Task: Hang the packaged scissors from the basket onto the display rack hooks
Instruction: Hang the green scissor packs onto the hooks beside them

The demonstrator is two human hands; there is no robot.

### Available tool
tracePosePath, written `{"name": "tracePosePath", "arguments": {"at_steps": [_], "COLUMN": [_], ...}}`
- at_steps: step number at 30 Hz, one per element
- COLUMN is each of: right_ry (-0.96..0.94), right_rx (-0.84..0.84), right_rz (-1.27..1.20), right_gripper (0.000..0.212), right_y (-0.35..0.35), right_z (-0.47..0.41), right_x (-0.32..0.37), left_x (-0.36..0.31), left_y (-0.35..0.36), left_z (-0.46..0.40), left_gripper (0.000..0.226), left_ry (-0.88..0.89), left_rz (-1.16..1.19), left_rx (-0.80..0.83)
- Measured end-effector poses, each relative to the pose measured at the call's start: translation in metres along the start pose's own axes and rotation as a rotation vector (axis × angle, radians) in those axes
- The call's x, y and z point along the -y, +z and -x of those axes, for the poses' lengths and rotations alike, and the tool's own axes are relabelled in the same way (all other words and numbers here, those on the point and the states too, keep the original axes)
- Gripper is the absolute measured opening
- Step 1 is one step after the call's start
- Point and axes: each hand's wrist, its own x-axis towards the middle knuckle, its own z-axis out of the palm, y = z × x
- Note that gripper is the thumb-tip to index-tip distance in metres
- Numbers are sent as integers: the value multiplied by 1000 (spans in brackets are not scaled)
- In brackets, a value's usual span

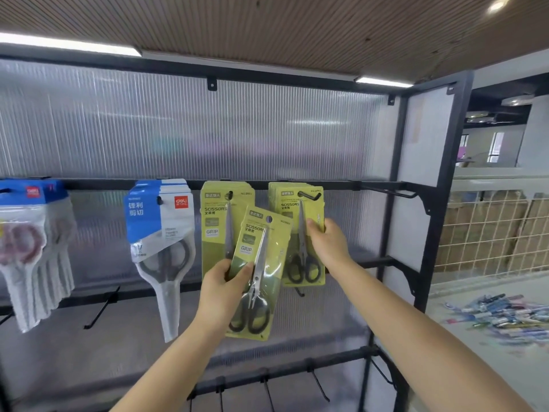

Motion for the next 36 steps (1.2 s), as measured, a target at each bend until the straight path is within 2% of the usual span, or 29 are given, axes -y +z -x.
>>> {"name": "tracePosePath", "arguments": {"at_steps": [3,6,11,13,16,18,21,24,31,36], "right_ry": [-56,-158,-148,-149,-159,-172,-262,-360,-391,-367], "right_rx": [-49,-98,223,257,221,231,235,200,99,87], "right_rz": [61,52,6,31,58,102,193,257,240,232], "right_gripper": [22,30,12,5,9,8,7,7,3,4], "right_y": [-9,-29,-60,-65,-71,-77,-85,-88,-85,-80], "right_z": [-2,2,18,24,30,33,34,28,4,-9], "right_x": [-3,-1,3,3,7,13,24,38,60,63], "left_x": [0,2,8,10,13,15,25,29,8,2], "left_y": [2,6,27,37,47,49,49,48,49,52], "left_z": [3,9,16,17,18,19,20,19,8,2], "left_gripper": [12,10,11,14,20,14,16,19,13,12], "left_ry": [18,42,54,44,19,-20,-88,-73,1,36], "left_rz": [1,-13,-19,2,67,125,154,119,178,136], "left_rx": [33,98,186,216,257,298,356,377,286,248]}}
